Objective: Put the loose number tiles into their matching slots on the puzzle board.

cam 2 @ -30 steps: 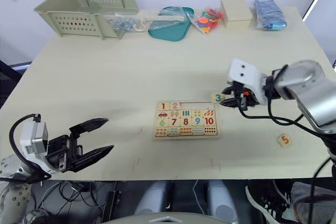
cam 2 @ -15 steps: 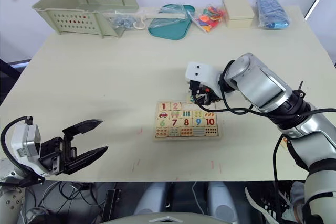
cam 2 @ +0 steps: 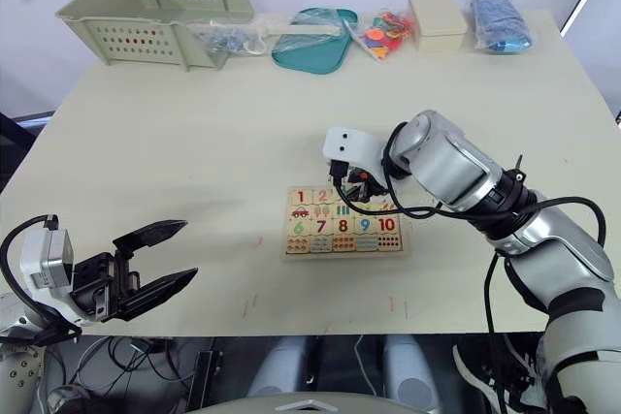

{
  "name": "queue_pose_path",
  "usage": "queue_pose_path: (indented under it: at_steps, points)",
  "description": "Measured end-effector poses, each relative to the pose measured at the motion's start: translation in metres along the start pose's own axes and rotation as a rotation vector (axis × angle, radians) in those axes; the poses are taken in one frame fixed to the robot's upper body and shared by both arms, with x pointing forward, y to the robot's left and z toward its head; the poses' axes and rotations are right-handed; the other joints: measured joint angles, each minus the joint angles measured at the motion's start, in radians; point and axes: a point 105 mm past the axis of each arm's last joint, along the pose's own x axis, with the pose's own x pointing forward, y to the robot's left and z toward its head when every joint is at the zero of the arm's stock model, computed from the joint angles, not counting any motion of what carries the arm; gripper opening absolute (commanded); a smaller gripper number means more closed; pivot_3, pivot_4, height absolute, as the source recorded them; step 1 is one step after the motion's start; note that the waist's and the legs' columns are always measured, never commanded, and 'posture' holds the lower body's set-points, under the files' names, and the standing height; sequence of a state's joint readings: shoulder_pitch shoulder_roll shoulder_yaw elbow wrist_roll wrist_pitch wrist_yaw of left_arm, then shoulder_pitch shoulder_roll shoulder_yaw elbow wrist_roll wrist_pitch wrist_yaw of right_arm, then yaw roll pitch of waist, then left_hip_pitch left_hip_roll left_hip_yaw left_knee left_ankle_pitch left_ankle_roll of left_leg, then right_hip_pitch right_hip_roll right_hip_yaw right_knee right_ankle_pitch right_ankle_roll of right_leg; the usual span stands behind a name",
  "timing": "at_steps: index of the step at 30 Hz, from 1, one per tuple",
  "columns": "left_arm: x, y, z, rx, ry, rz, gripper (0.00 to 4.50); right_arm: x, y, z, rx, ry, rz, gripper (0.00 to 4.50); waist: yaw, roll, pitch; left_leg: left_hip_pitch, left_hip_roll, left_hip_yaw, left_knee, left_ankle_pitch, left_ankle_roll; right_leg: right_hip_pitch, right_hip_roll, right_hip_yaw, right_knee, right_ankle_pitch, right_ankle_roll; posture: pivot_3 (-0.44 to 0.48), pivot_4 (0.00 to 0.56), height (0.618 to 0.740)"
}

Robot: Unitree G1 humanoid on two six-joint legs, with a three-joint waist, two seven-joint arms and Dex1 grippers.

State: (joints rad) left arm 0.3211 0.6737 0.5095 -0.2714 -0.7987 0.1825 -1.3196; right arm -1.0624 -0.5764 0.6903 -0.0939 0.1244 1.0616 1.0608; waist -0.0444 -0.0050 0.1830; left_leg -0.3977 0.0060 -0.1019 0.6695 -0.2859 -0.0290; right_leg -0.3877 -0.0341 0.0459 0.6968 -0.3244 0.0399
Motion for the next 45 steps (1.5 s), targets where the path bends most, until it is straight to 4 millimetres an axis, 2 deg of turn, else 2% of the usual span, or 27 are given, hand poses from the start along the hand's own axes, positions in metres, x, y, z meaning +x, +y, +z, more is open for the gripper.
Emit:
queue_pose_path:
  at_steps: [11,45]
  points:
    - [0.0,0.002,0.0,-0.002,0.0,0.016,4.5,0.006,-0.006,-0.009,0.043,0.035,-0.009,0.97,0.0,0.0,0.0,0.0,0.0,0.0,0.0,0.0,0.0,0.0,0.0,0.0,0.0,0.0,0.0,0.0,0.15,0.74]
    - [0.001,-0.001,-0.001,-0.01,-0.002,0.031,4.5,0.017,-0.007,-0.009,0.007,0.061,-0.015,0.97,0.0,0.0,0.0,0.0,0.0,0.0,0.0,0.0,-0.001,0.0,0.0,0.0,0.0,0.0,0.0,0.0,0.15,0.74]
